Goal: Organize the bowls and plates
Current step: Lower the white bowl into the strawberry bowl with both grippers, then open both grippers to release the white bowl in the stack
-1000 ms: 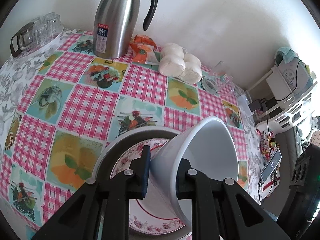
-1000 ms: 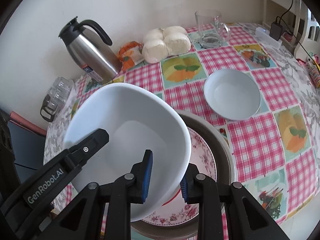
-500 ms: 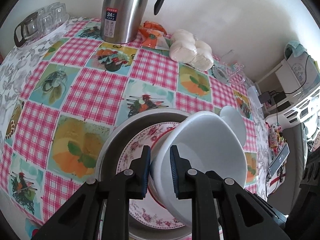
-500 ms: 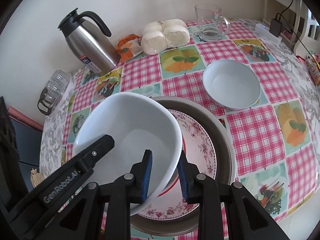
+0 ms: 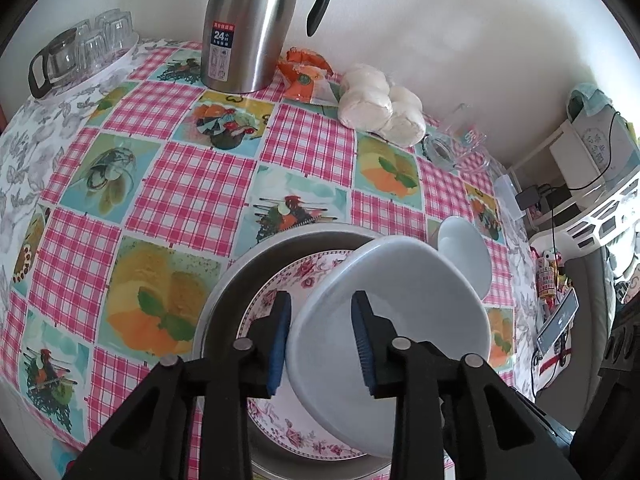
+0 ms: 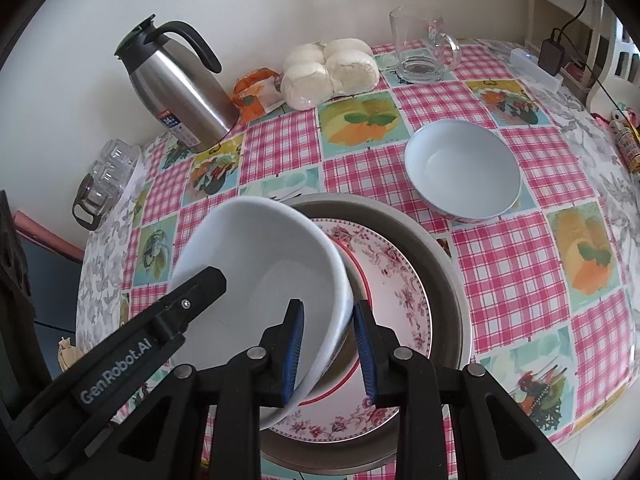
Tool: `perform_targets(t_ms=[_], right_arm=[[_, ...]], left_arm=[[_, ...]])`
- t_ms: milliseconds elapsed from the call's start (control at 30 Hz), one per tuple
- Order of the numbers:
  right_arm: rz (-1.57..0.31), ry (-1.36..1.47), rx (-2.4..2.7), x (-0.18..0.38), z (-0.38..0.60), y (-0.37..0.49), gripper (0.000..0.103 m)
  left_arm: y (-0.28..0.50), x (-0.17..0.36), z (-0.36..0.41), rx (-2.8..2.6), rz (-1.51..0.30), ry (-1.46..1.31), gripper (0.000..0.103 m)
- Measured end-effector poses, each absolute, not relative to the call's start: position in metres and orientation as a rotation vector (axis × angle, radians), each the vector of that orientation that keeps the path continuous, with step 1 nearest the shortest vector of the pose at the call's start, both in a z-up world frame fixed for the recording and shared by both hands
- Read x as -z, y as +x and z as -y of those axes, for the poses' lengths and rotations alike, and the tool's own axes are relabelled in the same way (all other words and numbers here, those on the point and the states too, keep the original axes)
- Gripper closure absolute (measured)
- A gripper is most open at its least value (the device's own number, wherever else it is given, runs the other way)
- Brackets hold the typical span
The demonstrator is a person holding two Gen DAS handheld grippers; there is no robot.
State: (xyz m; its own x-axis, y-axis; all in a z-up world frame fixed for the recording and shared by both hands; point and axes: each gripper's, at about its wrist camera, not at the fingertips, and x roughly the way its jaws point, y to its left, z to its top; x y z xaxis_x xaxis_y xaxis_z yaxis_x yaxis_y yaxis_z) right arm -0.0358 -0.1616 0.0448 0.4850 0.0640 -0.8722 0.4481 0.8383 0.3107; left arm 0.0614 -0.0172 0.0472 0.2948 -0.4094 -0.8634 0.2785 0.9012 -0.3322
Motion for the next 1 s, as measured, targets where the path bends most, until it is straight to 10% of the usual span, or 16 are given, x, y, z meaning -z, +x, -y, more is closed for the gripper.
perform_targets(t_ms=[667,1000], right_arm=[[-1.024,0.579,0.286,-0.050,0.175,-0.040,0.071],[-1.002,0.587,0.305,-0.052,0.178,-0.041,0.039]], left_arm=[[0.062,-0.049,0.015,0.445,-1.180,-0.138,0.069],[0.061,-0.060,0.009,0.386,-1.126,-0.105,0.044]])
